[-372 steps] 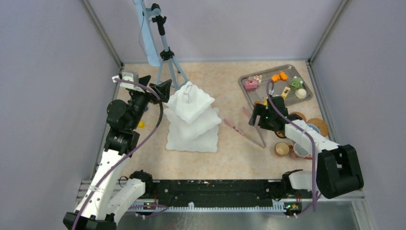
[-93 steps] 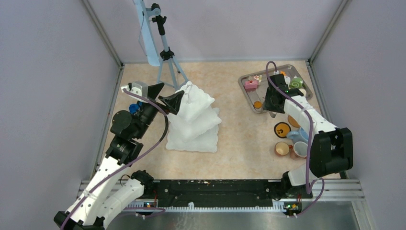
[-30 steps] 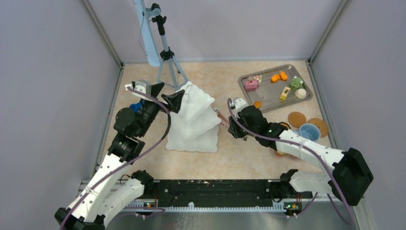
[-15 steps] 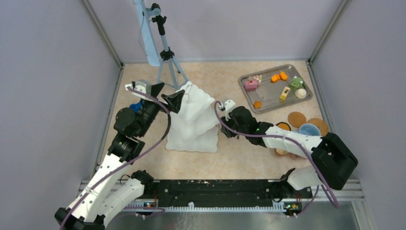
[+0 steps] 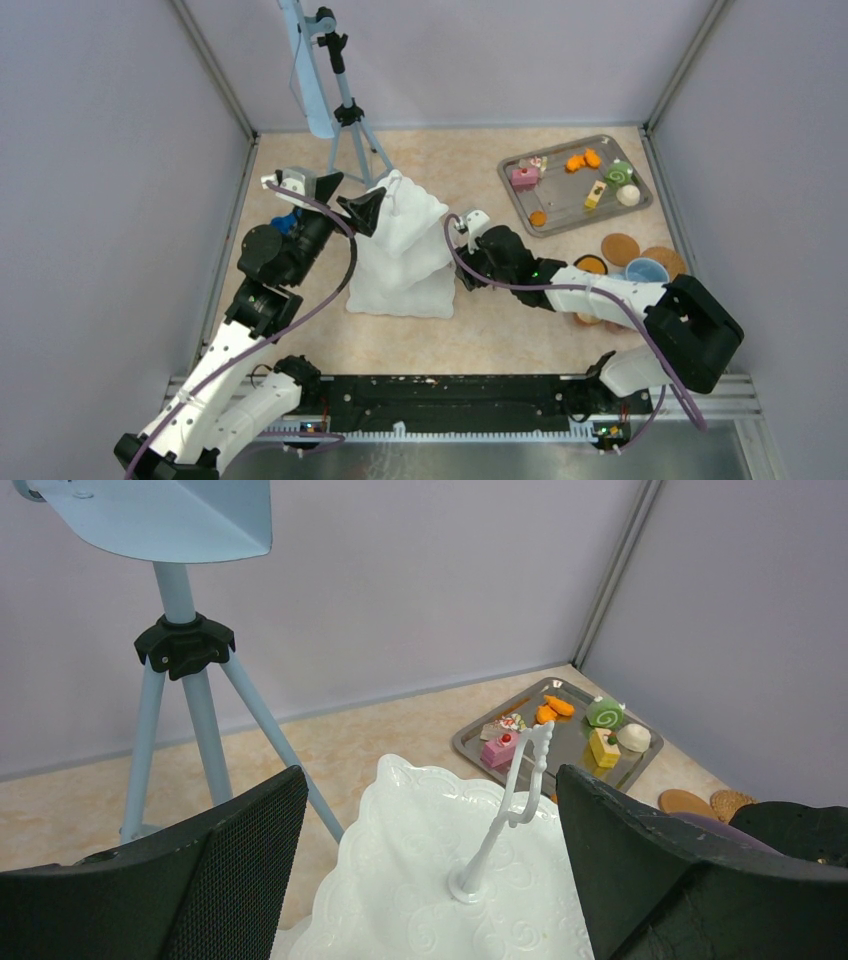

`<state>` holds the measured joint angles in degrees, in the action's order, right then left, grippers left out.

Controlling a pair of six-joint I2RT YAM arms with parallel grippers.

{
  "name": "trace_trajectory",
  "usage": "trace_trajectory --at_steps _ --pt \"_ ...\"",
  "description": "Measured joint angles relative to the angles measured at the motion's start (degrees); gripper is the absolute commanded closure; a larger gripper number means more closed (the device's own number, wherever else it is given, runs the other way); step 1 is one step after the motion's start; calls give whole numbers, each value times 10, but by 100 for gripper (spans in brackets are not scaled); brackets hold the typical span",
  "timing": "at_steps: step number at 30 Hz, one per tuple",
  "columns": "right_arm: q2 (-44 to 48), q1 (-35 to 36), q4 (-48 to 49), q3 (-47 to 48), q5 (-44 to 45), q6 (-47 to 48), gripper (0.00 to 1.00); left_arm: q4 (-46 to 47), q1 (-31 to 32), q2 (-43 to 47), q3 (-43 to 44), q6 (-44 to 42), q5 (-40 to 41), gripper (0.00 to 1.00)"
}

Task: Serve the afternoon tea

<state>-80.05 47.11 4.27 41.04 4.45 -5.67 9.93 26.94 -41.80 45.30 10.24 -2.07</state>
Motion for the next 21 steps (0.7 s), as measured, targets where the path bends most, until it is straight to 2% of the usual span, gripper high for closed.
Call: trace_trajectory --at_steps 5,9,15,21 --pt "6 0 -9 -3 11 -9 51 0 0 0 0 0 0 1" --pt "53 0 -27 -23 22 -26 54 0 0 0 0 -2 0 1" --pt "133 0 -111 -25 56 -67 55 0 0 0 0 -2 0 1" --pt "155 -23 -217 -14 100 -125 55 0 0 1 0 -2 0 1"
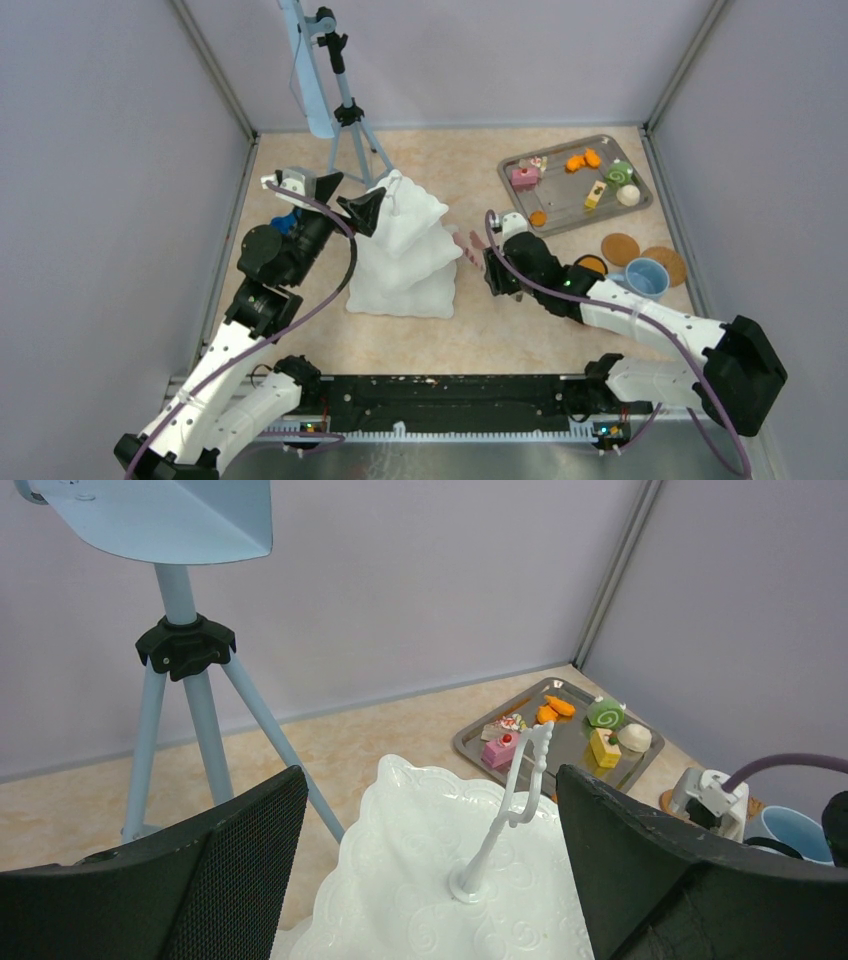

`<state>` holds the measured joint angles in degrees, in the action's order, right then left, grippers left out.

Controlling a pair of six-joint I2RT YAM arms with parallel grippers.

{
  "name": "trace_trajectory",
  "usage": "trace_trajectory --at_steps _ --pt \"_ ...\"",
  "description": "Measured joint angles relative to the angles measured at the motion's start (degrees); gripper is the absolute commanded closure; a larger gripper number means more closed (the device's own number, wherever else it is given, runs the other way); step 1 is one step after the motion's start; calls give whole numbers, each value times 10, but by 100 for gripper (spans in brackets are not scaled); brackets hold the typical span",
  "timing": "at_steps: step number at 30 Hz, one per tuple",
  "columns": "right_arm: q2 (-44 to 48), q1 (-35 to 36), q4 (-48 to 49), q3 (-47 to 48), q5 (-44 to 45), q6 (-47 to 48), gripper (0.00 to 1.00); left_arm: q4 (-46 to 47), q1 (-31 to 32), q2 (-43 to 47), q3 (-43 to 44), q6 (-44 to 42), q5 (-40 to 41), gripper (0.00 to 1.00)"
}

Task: Serve the afternoon tea

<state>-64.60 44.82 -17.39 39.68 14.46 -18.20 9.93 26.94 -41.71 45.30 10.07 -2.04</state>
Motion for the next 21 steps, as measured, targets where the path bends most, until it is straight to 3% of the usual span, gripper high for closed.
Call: trace_trajectory --at_steps 8,15,21 --pt "5 -165 -78 45 6 -30 55 0 0 3 0 1 0 1" --pt "-54 -319 -56 133 -106 -60 54 0 0 3 0 1 0 1" --pt "-129 -419 3 139 -232 -105 50 0 0 4 0 2 0 1"
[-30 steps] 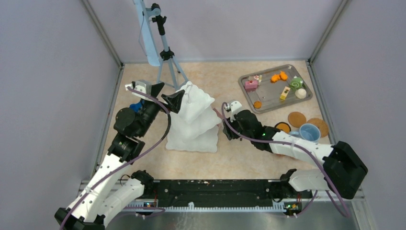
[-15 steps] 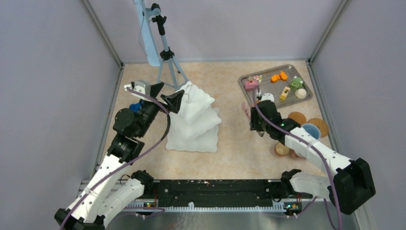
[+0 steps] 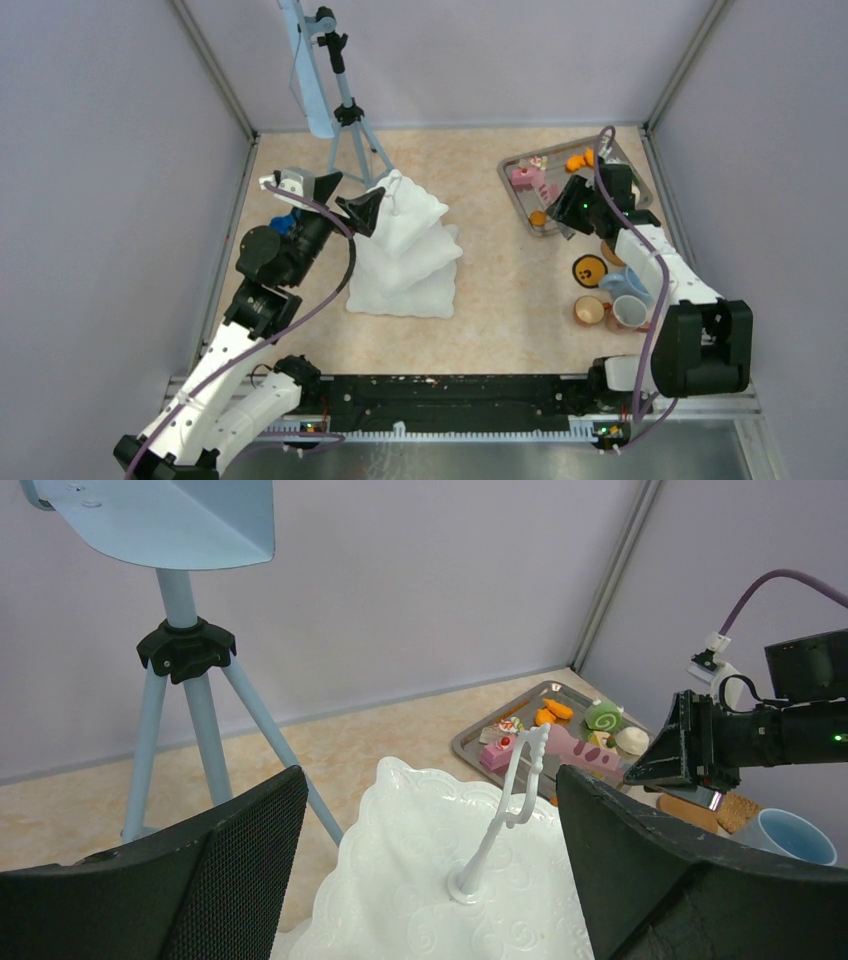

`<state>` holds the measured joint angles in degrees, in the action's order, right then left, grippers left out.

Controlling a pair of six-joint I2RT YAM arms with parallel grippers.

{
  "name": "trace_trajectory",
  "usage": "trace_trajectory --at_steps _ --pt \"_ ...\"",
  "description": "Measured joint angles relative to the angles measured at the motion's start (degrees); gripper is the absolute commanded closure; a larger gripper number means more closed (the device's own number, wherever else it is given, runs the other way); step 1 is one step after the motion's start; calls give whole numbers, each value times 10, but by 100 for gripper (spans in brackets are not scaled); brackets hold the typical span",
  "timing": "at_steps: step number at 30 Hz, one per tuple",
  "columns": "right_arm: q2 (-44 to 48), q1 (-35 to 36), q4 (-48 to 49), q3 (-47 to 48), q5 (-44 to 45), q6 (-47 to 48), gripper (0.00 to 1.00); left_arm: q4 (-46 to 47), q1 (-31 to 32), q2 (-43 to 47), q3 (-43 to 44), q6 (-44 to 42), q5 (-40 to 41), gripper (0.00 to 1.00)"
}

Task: Serve the afternoon tea

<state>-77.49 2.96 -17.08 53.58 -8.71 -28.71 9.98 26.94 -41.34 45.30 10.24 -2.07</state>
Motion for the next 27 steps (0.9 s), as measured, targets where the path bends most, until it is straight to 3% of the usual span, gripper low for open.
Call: trace_trajectory --at_steps 17,27 --pt "-141 -43 43 95 -70 2 48 3 7 1 -2 1 0 1" --pt "-158 -41 43 96 -81 12 45 3 9 1 -3 1 0 1"
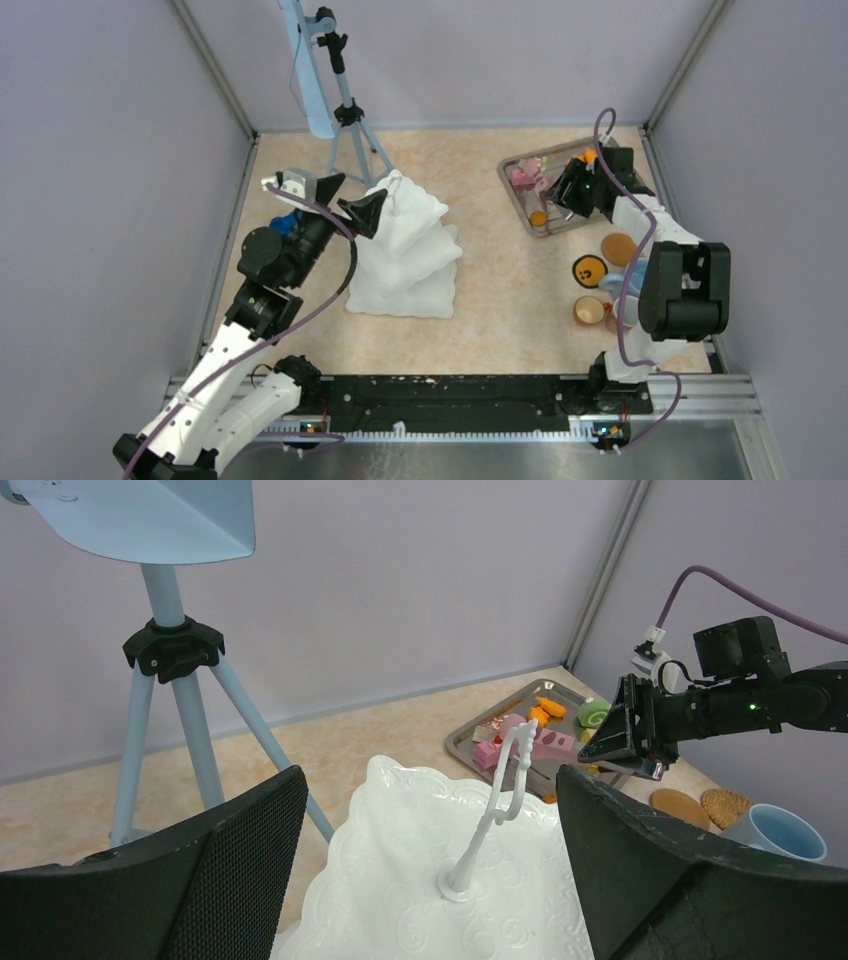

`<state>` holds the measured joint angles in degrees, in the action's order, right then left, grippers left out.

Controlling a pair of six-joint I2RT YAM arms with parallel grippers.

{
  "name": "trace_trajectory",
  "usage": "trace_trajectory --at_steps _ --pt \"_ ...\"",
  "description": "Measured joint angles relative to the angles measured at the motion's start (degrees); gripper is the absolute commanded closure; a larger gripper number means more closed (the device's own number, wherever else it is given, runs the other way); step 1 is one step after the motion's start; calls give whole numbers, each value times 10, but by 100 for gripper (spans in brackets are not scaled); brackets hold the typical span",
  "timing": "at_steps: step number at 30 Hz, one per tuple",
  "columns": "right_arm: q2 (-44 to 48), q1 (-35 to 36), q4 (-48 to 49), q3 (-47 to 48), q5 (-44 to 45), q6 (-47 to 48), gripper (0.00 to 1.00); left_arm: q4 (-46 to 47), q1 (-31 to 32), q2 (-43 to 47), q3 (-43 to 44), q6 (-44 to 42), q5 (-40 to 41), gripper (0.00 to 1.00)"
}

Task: Serve the afternoon tea

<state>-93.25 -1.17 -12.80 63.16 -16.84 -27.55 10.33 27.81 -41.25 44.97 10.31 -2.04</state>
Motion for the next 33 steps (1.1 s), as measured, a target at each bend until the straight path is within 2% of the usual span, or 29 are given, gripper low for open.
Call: trace_trajectory --at_steps 5,15,27,28,30,33 --pt "-25 11 0 17 7 -4 45 0 0 0 -1 0 0 1" --pt "-52 84 -30 72 78 -17 41 0 0 0 -1 0 0 1" --pt "-71 108 -67 113 142 -21 40 0 0 0 -1 0 0 1" --pt "-75 108 -68 117 143 -21 39 0 0 0 -1 0 0 1" --pt "-83 108 -67 124 144 -21 29 0 0 1 -1 0 0 1" --pt "-84 113 -63 119 153 -13 22 0 0 3 -1 0 0 1"
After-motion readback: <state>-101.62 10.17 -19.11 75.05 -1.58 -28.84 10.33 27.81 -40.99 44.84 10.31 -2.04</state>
